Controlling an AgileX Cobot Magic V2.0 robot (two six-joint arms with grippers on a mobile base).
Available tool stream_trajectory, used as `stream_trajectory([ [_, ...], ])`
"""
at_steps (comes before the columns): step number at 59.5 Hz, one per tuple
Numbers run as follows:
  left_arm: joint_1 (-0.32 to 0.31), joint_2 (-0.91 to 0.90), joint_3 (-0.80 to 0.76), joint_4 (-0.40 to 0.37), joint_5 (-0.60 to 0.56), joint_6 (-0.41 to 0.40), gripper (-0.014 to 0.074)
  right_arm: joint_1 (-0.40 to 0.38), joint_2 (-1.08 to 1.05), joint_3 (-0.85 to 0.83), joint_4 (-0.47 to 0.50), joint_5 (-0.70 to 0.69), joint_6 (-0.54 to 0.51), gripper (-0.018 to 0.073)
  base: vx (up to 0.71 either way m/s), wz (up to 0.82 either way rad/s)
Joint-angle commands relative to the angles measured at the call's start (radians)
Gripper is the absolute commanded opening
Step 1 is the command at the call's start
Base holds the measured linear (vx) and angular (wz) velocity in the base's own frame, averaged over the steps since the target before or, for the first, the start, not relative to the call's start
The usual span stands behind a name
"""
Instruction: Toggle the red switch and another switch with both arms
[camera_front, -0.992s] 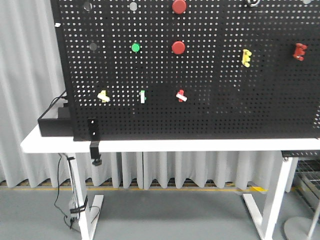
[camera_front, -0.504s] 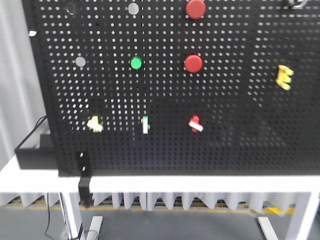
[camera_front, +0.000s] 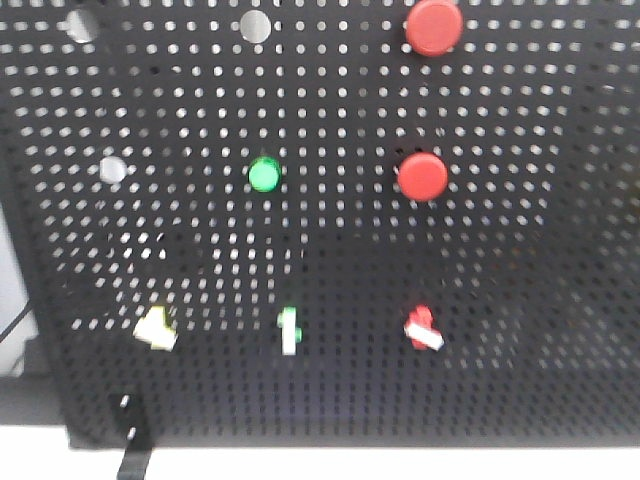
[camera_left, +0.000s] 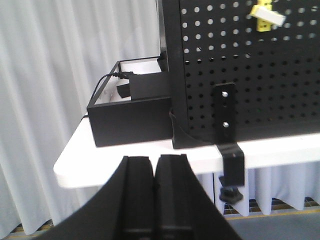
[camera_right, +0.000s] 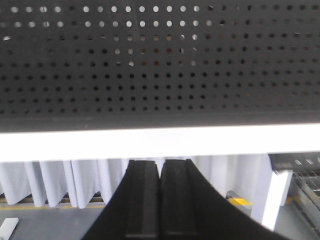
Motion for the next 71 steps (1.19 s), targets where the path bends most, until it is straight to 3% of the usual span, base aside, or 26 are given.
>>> stream_trajectory([
  [1, 0.0, -0.009, 0.018, -0.01, -0.079, -0.011, 0.0002, -0.007, -0.009, 0.005, -0.009, -0.084, -0.008, -0.0006, 0.24, 0.0],
  [71, 0.0, -0.009, 0.018, -0.01, -0.079, -0.011, 0.0002, -0.007, -0.009, 0.005, -0.009, -0.085, -0.008, -0.0006, 0.07, 0.0],
])
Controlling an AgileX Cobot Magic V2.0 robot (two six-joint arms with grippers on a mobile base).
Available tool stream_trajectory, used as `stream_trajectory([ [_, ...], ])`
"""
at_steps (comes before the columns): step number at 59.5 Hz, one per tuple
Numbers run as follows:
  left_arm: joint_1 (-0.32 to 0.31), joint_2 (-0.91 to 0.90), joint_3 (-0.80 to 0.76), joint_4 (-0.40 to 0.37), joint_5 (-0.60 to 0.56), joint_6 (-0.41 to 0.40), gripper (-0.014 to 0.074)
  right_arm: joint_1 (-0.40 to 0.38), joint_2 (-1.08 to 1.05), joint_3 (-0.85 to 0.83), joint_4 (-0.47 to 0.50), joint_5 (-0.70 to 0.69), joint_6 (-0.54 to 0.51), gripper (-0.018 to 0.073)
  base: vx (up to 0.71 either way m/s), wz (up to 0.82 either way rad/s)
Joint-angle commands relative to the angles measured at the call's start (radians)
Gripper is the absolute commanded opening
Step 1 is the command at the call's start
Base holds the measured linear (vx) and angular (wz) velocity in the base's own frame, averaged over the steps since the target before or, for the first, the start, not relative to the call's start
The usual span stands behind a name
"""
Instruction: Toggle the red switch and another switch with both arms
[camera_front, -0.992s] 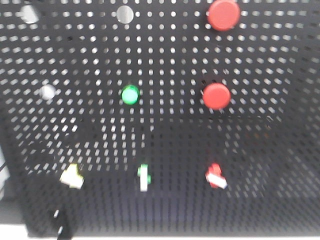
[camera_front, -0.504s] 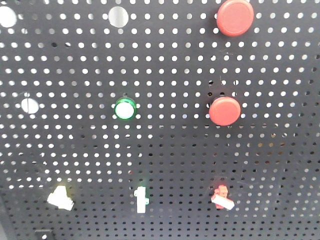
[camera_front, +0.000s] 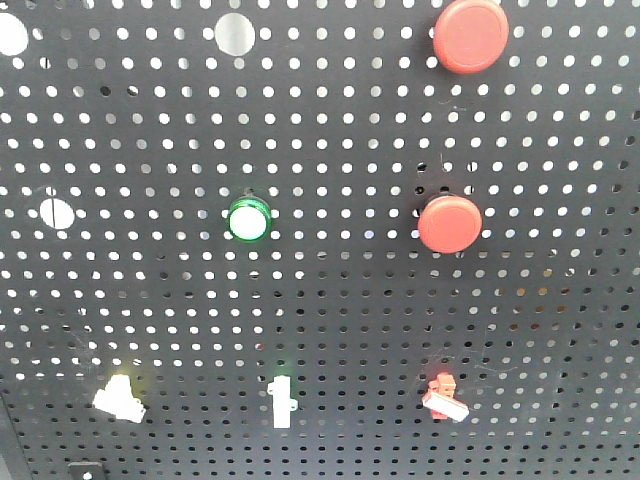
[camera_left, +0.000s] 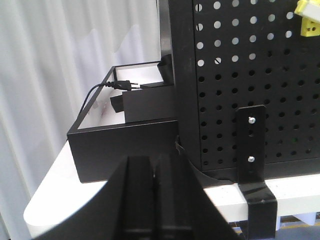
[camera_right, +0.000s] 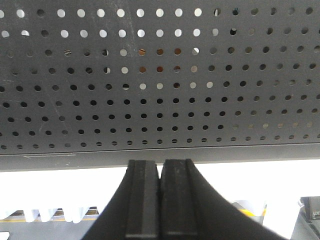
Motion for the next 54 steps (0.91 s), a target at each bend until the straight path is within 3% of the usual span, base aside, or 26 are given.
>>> stream_trajectory([
  [1, 0.0, -0.009, 0.018, -0.01, -0.079, -0.011, 0.0002, -0.007, -0.009, 0.005, -0.009, -0.085, -0.008, -0.0006, 0.0, 0.0],
  [16, 0.0, -0.009, 0.018, -0.01, -0.083, -0.01, 0.0002, -0.007, -0.009, 0.005, -0.009, -0.149, -0.007, -0.0006, 0.0, 0.0],
  [22, 0.0, -0.009, 0.018, -0.01, -0.15, -0.011, 0.0002, -0.007, -0.009, 0.005, -0.009, -0.195, -0.007, -0.0006, 0.0, 0.0],
  [32, 0.0, -0.009, 0.007, -0.012, -0.404, -0.011, 0.0002, -0.007, -0.008, -0.013, -0.009, -0.321, -0.006, -0.0006, 0.0, 0.0],
  [37, 0.0, -0.009, -0.014, -0.041, -0.527, -0.054, 0.0002, -0.007, -0.005, -0.072, -0.008, -0.323, 0.0, -0.0006, 0.0, 0.0],
  [42, 0.0, -0.007, -0.113, -0.041, -0.469, -0.109, 0.0002, -0.007, 0.015, -0.176, -0.009, -0.309, 0.0, -0.0006, 0.0, 0.0],
  [48, 0.0, 0.021, -0.281, 0.015, -0.294, -0.107, 0.0002, -0.007, 0.076, -0.342, -0.01, -0.24, -0.003, -0.0006, 0.0, 0.0],
  [54, 0.0, 0.097, -0.445, 0.088, -0.194, -0.106, 0.0002, -0.007, 0.17, -0.47, -0.02, -0.184, -0.011, -0.0006, 0.0, 0.0],
])
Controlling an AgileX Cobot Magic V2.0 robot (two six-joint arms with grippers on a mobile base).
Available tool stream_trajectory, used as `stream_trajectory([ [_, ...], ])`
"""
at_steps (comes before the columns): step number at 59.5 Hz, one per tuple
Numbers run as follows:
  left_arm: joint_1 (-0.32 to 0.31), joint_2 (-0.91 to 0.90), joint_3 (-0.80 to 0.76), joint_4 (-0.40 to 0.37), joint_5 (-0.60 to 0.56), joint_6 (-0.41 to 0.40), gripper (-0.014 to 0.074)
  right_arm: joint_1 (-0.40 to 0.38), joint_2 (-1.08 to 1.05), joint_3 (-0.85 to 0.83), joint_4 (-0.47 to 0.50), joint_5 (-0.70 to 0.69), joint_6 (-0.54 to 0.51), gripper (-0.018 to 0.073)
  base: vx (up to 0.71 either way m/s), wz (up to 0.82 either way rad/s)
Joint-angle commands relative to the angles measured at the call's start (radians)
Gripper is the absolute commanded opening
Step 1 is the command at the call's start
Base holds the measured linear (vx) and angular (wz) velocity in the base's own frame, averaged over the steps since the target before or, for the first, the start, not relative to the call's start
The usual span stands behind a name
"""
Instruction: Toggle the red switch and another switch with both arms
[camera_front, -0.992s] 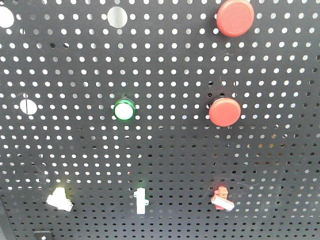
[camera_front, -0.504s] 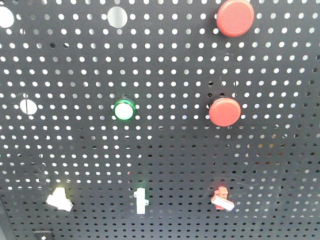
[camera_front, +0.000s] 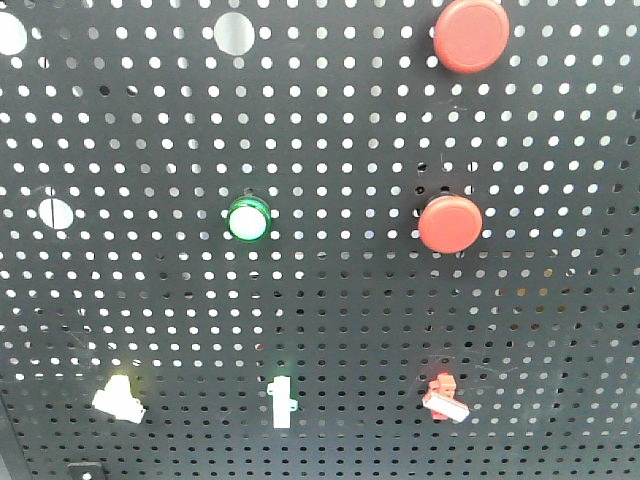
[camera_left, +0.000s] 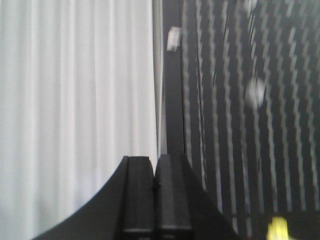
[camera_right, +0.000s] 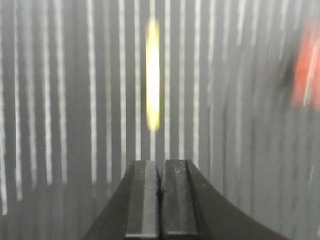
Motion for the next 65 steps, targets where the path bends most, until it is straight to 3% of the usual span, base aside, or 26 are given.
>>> stream_trajectory([
  [1, 0.0, 0.085, -0.171, 0.065, 0.029, -0.011, 0.0002, -0.007, 0.102, -0.13, -0.018, -0.01, -0.012, -0.0006, 0.0, 0.0],
  [10, 0.0, 0.216, -0.26, 0.141, 0.09, -0.011, 0.0002, -0.007, 0.242, -0.17, -0.1, -0.01, -0.014, -0.0006, 0.0, 0.0],
  [24, 0.0, 0.362, -0.256, 0.138, 0.151, -0.017, 0.0002, -0.007, 0.362, -0.17, -0.108, -0.036, -0.007, -0.0006, 0.0, 0.0],
  [34, -0.019, 0.449, -0.256, 0.052, 0.126, -0.014, 0.0002, -0.007, 0.39, -0.17, -0.108, -0.086, -0.007, -0.0006, 0.0, 0.0],
  [46, -0.176, 0.574, -0.256, 0.024, 0.101, -0.012, 0.0002, -0.007, 0.409, -0.17, -0.108, -0.086, -0.007, -0.0006, 0.0, 0.0],
  [54, -0.299, 0.666, -0.257, 0.027, -0.017, -0.012, 0.0002, -0.007, 0.409, -0.17, -0.108, -0.083, -0.007, -0.0006, 0.0, 0.0],
  [65, -0.389, 0.792, -0.257, 0.035, -0.158, -0.012, 0.0002, -0.007, 0.409, -0.17, -0.108, -0.083, -0.007, -0.0006, 0.0, 0.0],
])
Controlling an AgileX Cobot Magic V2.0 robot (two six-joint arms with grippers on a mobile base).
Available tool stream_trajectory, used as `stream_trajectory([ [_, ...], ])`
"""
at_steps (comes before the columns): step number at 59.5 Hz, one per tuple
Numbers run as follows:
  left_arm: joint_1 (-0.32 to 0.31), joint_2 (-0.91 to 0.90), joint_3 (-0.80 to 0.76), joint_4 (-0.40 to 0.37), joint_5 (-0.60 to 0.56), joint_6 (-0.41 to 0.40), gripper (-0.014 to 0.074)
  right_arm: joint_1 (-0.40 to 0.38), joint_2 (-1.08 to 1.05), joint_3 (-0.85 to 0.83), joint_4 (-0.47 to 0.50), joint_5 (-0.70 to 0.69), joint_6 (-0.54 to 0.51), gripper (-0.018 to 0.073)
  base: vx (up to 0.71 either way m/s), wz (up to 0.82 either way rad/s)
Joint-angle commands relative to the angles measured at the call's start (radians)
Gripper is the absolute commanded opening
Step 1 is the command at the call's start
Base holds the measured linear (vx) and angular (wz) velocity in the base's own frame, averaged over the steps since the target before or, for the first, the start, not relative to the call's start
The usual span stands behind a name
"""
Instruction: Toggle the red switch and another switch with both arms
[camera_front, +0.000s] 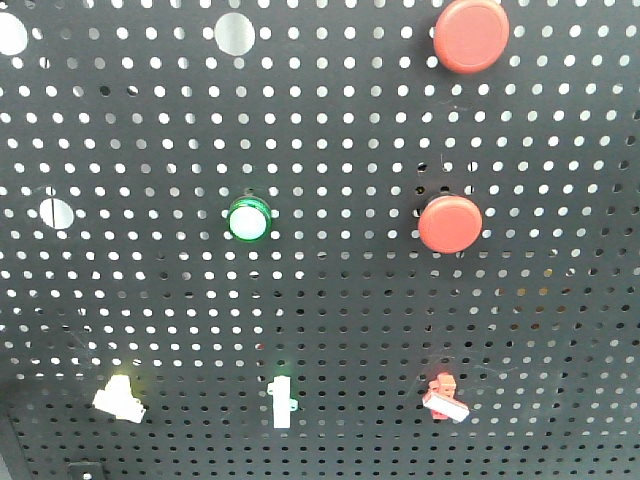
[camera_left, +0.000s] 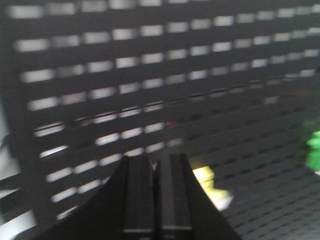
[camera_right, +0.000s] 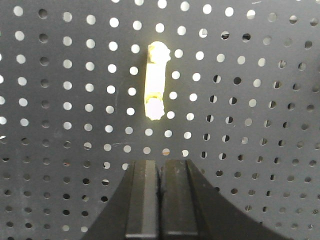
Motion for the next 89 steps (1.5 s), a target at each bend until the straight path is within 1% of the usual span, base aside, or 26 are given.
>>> stream_trajectory([
  [1, -0.038, 0.057, -0.028, -0.003, -0.165, -0.008, 0.0002, -0.007, 0.011, -0.033, -0.006, -0.083, -0.003, -0.0006, 0.0, 0.0],
  [8, -0.052, 0.113, -0.038, -0.003, -0.2, -0.012, 0.0002, -0.007, 0.011, -0.033, -0.006, -0.083, -0.003, -0.0006, 0.0, 0.0],
  [18, -0.051, 0.165, -0.077, -0.004, -0.198, -0.013, 0.0002, -0.007, 0.011, -0.033, -0.006, -0.083, -0.003, -0.0006, 0.0, 0.0],
  [23, -0.051, 0.184, -0.099, -0.016, -0.185, -0.029, 0.0002, -0.007, 0.011, -0.033, -0.006, -0.083, -0.003, -0.0006, 0.0, 0.0],
  [27, -0.051, 0.191, -0.105, -0.064, -0.148, -0.052, 0.0002, -0.007, 0.011, -0.033, -0.006, -0.082, -0.003, -0.0006, 0.0, 0.0],
  [33, -0.051, 0.192, -0.105, -0.138, -0.071, -0.053, 0.0002, -0.007, 0.011, -0.033, -0.006, -0.082, -0.003, -0.0006, 0.0, 0.0],
  [41, -0.051, 0.187, -0.098, -0.146, -0.005, -0.058, 0.0002, -0.007, 0.011, -0.033, -0.006, -0.081, -0.003, -0.0006, 0.0, 0.0],
  [50, -0.052, 0.162, -0.098, -0.173, 0.082, -0.124, 0.0002, -0.007, 0.011, -0.033, -0.006, -0.074, -0.003, -0.0006, 0.0, 0.0],
  [60, -0.052, 0.126, -0.098, -0.173, 0.222, -0.143, 0.0002, -0.007, 0.011, -0.033, -0.006, -0.06, -0.003, -0.0006, 0.0, 0.0],
  [66, -0.052, 0.113, -0.098, -0.173, 0.271, -0.143, 0.0002, -0.007, 0.011, -0.033, -0.006, -0.054, -0.003, -0.0006, 0.0, 0.0],
  [73, -0.052, 0.082, -0.098, -0.173, 0.273, -0.143, 0.0002, -0.007, 0.011, -0.033, -0.005, -0.053, -0.001, -0.0006, 0.0, 0.0],
  [84, -0.052, -0.014, -0.098, -0.167, 0.208, -0.139, 0.0002, -0.007, 0.014, -0.033, 0.061, -0.053, 0.001, -0.0006, 0.0, 0.0],
  [89, -0.051, -0.049, -0.098, -0.152, 0.184, -0.139, 0.0002, 0.009, 0.018, -0.033, 0.07, -0.058, 0.001, -0.0006, 0.0, 0.0],
])
